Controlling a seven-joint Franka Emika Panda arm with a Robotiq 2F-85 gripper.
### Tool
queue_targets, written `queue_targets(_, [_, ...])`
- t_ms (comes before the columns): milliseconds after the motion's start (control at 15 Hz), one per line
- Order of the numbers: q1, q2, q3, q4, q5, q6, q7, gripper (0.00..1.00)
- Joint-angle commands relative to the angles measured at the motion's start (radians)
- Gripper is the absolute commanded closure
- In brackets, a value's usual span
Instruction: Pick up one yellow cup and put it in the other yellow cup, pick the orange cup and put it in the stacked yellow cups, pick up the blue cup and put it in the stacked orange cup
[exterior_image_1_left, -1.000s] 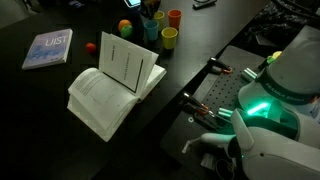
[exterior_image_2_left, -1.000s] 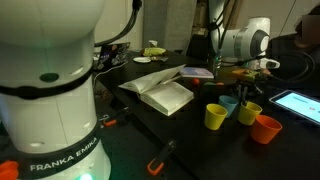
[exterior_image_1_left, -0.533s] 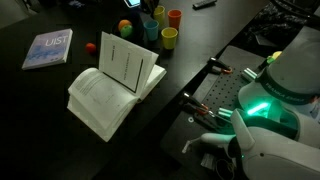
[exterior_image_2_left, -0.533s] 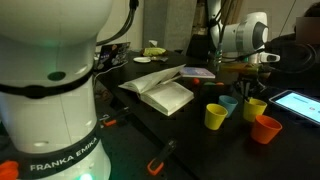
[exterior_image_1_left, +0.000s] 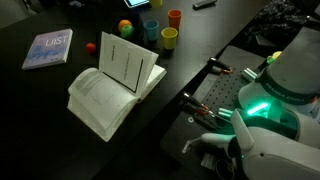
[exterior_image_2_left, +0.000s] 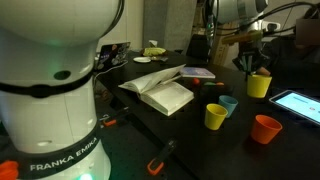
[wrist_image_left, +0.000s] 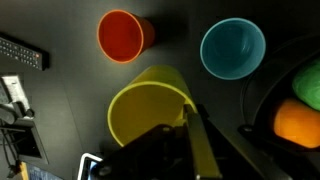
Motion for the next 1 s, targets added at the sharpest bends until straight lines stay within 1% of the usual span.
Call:
queue_targets(0, [-0.02,-0.146,0.039,-0.044,-0.017,-0.126,-0.011,0.97])
queue_targets(133, [-0.036,-0.211,0.061,-0.081,0.003,-0.162,-0.011,0.97])
queue_targets(467, [-0.066,-0.364,0.108,-0.265,0.018,-0.105,0.024,0.97])
queue_targets(667, [-0.075,-0.453,0.137,-0.379,0.037,-0.095,0.033,0.97])
queue_targets(800, [-0.08,-0.5,0.156,-0.455,0.045,-0.031,0.038,0.97])
queue_targets(933, [-0.086,-0.518,0.17,-0.519,0.049,0.044,0.051,0.97])
